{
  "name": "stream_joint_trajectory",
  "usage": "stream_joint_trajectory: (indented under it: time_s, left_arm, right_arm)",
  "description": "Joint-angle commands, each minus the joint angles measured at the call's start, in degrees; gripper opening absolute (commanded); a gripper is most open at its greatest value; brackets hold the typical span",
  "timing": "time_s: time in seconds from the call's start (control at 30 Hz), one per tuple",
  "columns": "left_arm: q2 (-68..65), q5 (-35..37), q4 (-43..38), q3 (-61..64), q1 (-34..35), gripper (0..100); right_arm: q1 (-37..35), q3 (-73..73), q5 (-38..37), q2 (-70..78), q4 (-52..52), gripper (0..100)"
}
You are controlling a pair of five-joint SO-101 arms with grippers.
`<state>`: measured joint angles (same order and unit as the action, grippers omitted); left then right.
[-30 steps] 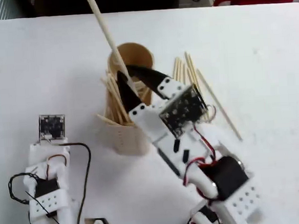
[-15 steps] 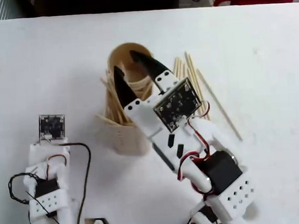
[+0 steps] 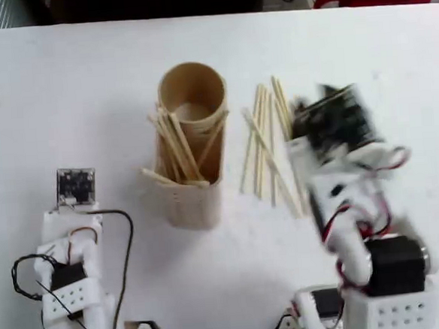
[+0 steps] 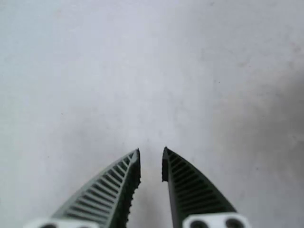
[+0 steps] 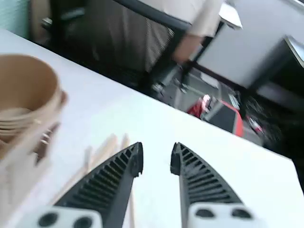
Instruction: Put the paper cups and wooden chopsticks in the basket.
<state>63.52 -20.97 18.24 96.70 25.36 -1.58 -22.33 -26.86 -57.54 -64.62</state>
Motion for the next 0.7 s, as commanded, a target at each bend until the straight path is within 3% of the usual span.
stream_joint_trajectory:
  time_s: [0.0, 0.13, 0.2, 0.4, 0.67]
  left_arm:
    - [0.92, -0.7, 0.09, -0.09, 0.48, 10]
    - [0.92, -0.7, 0.09, -0.09, 0.48, 10]
    - [0.92, -0.7, 0.09, -0.09, 0.48, 10]
    - [0.92, -0.7, 0.09, -0.09, 0.48, 10]
    - [0.92, -0.7, 0.09, -0.09, 0.48, 10]
  right_arm:
    - [8.48, 0.53, -8.26, 8.66, -0.84, 10.2]
    - [9.19, -2.64, -24.18, 25.45, -1.1, 10.3]
    - [10.42, -2.29, -27.43, 34.51, -0.66, 10.4]
    - [14.02, 7.21, -29.01, 56.92, 2.95, 23.5]
    - [14.02, 19.96, -29.19, 76.44, 2.95, 24.1]
